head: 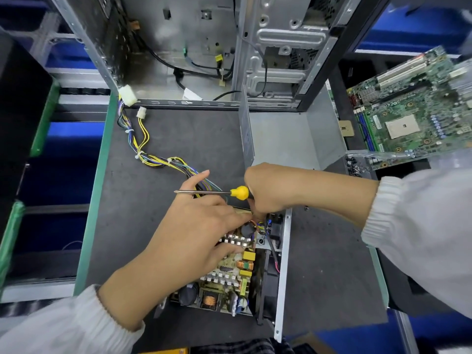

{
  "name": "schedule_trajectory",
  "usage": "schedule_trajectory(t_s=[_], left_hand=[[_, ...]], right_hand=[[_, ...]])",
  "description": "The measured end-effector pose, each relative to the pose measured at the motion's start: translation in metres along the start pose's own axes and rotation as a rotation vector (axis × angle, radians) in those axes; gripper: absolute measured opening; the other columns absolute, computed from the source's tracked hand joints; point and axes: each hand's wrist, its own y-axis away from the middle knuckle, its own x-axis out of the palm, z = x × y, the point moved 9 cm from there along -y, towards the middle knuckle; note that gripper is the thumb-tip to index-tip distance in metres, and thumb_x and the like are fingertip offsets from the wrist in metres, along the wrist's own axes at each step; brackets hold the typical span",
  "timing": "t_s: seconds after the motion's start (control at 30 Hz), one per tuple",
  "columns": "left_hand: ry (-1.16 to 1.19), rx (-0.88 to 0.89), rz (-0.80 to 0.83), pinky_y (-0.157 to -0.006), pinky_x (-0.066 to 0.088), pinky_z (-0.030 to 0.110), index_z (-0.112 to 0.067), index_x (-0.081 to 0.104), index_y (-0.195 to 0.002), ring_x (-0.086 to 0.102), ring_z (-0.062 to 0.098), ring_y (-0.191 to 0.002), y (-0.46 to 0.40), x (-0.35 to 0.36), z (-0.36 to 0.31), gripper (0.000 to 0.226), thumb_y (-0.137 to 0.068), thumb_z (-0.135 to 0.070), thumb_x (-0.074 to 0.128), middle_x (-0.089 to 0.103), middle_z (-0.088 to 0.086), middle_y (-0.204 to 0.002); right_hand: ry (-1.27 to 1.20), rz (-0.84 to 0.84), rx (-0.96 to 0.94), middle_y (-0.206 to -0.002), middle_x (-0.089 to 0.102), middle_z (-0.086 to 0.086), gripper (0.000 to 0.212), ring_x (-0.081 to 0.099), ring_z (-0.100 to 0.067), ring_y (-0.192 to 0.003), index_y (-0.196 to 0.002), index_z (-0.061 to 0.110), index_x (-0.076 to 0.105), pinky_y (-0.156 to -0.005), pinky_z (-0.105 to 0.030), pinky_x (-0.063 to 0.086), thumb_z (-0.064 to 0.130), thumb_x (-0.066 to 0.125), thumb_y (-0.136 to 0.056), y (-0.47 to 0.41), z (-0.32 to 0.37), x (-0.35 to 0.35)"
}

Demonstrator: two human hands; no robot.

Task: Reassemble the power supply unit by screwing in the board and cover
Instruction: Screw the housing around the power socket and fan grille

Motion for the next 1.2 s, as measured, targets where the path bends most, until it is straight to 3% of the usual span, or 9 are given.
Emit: schedule_trajectory(t_s=[0.13, 0.3, 0.47, 0.63, 0.8, 0.87, 1.07, 1.13, 1.2], left_hand=[[-0.013, 0.002, 0.002, -0.109, 0.033, 0.06, -0.031, 0.074, -0.107, 0.068, 0.011, -0.078, 0.0, 0.0, 0.0, 0.048, -0.065, -0.05, 0.085, 0.069, -0.019, -0.077], [-0.009, -0.001, -0.006, -0.108, 0.035, 0.059, -0.03, 0.074, -0.108, 0.068, 0.012, -0.079, 0.0, 0.0, 0.0, 0.05, -0.064, -0.049, 0.085, 0.069, -0.019, -0.079], [-0.015, 0.001, -0.012, -0.107, 0.037, 0.06, -0.028, 0.073, -0.111, 0.069, 0.013, -0.078, 0.0, -0.002, -0.002, 0.055, -0.061, -0.047, 0.088, 0.07, -0.018, -0.081], [-0.036, 0.018, -0.016, -0.112, 0.026, 0.054, -0.026, 0.07, -0.118, 0.07, 0.013, -0.081, 0.001, -0.002, -0.004, 0.06, -0.064, -0.045, 0.087, 0.071, -0.017, -0.084], [-0.059, 0.018, 0.007, -0.11, 0.034, 0.059, -0.026, 0.069, -0.119, 0.069, 0.012, -0.078, 0.001, -0.001, -0.004, 0.059, -0.066, -0.047, 0.084, 0.07, -0.017, -0.079], [-0.054, 0.013, 0.005, -0.114, 0.029, 0.056, -0.027, 0.068, -0.121, 0.069, 0.013, -0.081, 0.002, 0.001, -0.003, 0.057, -0.069, -0.048, 0.082, 0.07, -0.017, -0.081], [-0.052, -0.008, 0.022, -0.116, 0.016, 0.061, -0.024, 0.073, -0.113, 0.07, 0.014, -0.081, 0.003, -0.003, -0.003, 0.049, -0.07, -0.046, 0.083, 0.069, -0.012, -0.079], [0.029, -0.068, 0.015, -0.12, 0.007, 0.056, -0.02, 0.071, -0.118, 0.069, 0.015, -0.088, 0.009, -0.008, -0.001, 0.045, -0.08, -0.045, 0.076, 0.068, -0.008, -0.087], [0.159, -0.206, -0.078, -0.122, 0.007, 0.048, -0.016, 0.069, -0.12, 0.065, 0.015, -0.099, 0.026, -0.016, 0.005, 0.037, -0.087, -0.031, 0.073, 0.065, -0.004, -0.102]], right_hand=[[0.027, -0.001, 0.009, -0.052, 0.04, -0.001, 0.036, 0.034, -0.012, -0.042, -0.057, 0.012, 0.044, -0.032, -0.017, 0.023, 0.022, 0.071, -0.079, 0.001, 0.0, 0.0], [0.044, -0.001, -0.013, -0.053, 0.039, -0.002, 0.036, 0.034, -0.011, -0.043, -0.058, 0.011, 0.044, -0.022, -0.012, 0.018, 0.021, 0.072, -0.079, 0.003, 0.003, -0.001], [0.042, -0.089, -0.02, -0.057, 0.038, -0.004, 0.022, 0.034, -0.012, -0.046, -0.067, 0.008, 0.046, -0.036, -0.022, 0.022, 0.012, 0.062, -0.082, 0.003, 0.001, -0.002], [0.014, -0.033, -0.06, -0.06, 0.042, -0.004, 0.014, 0.044, -0.02, -0.055, -0.077, 0.007, 0.053, -0.039, -0.023, 0.026, 0.01, 0.066, -0.079, 0.0, 0.004, 0.004], [0.016, -0.039, -0.03, -0.065, 0.045, -0.006, 0.017, 0.044, -0.02, -0.057, -0.072, 0.007, 0.051, -0.04, -0.022, 0.026, 0.008, 0.067, -0.079, -0.002, -0.001, 0.008], [0.001, -0.067, -0.013, -0.063, 0.041, -0.004, 0.028, 0.045, -0.021, -0.057, -0.064, 0.011, 0.042, -0.041, -0.022, 0.026, 0.005, 0.065, -0.078, -0.003, -0.001, 0.009], [-0.046, -0.101, 0.038, -0.063, 0.04, -0.004, 0.031, 0.038, -0.014, -0.048, -0.062, 0.011, 0.041, -0.04, -0.022, 0.026, 0.004, 0.065, -0.08, -0.002, -0.004, 0.011], [-0.044, -0.125, 0.027, -0.061, 0.039, -0.004, 0.033, 0.04, -0.018, -0.051, -0.06, 0.011, 0.04, -0.04, -0.021, 0.026, 0.005, 0.066, -0.08, 0.002, -0.001, 0.008], [-0.066, -0.129, -0.007, -0.059, 0.041, -0.004, 0.024, 0.045, -0.023, -0.059, -0.064, 0.006, 0.052, -0.044, -0.022, 0.029, 0.01, 0.071, -0.079, 0.009, 0.003, 0.004]])
